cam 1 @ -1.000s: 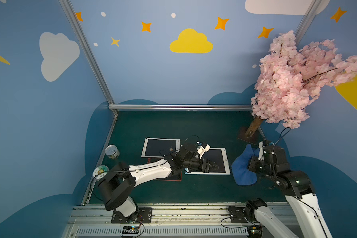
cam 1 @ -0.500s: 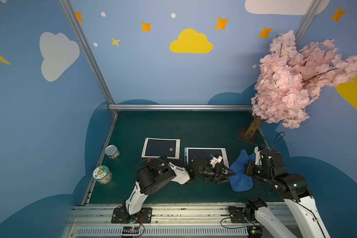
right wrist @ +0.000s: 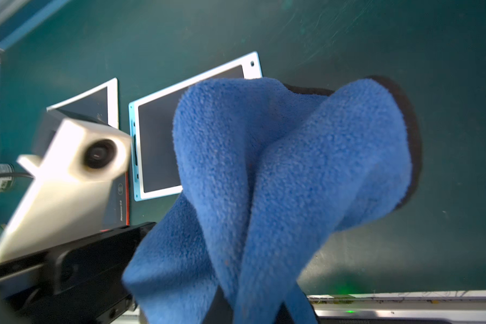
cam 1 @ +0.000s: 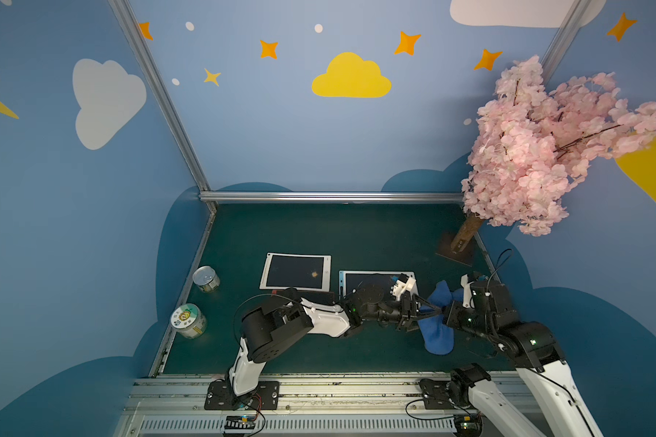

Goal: Wipe the drawing tablet
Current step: Adjust the cleaning item.

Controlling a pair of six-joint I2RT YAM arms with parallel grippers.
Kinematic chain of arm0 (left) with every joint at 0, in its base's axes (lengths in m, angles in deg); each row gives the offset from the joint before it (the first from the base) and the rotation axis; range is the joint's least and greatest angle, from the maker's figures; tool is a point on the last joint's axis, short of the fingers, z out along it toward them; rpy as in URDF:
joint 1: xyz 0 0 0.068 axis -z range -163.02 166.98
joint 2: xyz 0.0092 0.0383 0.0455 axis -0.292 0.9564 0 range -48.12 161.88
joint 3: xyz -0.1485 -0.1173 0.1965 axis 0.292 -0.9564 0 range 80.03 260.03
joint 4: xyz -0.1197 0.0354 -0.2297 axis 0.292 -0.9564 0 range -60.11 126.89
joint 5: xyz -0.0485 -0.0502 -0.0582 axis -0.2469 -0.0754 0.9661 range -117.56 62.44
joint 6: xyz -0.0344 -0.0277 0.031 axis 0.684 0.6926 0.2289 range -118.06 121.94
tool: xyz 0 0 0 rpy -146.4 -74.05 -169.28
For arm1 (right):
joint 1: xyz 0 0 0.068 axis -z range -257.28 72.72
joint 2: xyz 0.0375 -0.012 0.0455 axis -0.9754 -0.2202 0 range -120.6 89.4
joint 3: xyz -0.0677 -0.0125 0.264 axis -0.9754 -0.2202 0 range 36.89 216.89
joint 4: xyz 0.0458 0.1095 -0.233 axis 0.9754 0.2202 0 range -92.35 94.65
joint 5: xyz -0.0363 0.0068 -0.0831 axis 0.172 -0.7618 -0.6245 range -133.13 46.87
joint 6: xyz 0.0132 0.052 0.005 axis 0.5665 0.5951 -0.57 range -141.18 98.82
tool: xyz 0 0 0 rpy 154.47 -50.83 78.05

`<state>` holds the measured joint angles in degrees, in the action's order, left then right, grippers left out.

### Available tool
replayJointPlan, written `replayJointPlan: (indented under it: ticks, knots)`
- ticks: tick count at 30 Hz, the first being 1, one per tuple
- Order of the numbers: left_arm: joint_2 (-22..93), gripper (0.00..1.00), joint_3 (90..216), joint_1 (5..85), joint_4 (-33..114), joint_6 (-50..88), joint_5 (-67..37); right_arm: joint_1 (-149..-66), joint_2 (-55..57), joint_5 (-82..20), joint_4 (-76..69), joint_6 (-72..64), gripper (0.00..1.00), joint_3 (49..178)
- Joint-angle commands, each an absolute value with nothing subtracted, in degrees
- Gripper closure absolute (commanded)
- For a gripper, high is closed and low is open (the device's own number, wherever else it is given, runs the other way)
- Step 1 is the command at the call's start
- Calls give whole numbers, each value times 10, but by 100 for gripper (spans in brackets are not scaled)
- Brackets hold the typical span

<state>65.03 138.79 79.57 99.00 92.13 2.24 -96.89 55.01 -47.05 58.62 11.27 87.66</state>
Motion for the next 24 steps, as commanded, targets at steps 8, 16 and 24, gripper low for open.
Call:
replayJointPlan:
  ticks: [8,16,24]
  knots:
    - [657,23,1392,784,992,907,26,-972,560,-317,493,139,100,854]
    - [636,23,1385,771,985,898,29,-972,562,-195,419,162,100,801]
    - [596,24,1346,741,980,886,27,-971,566,-92,373,198,100,764]
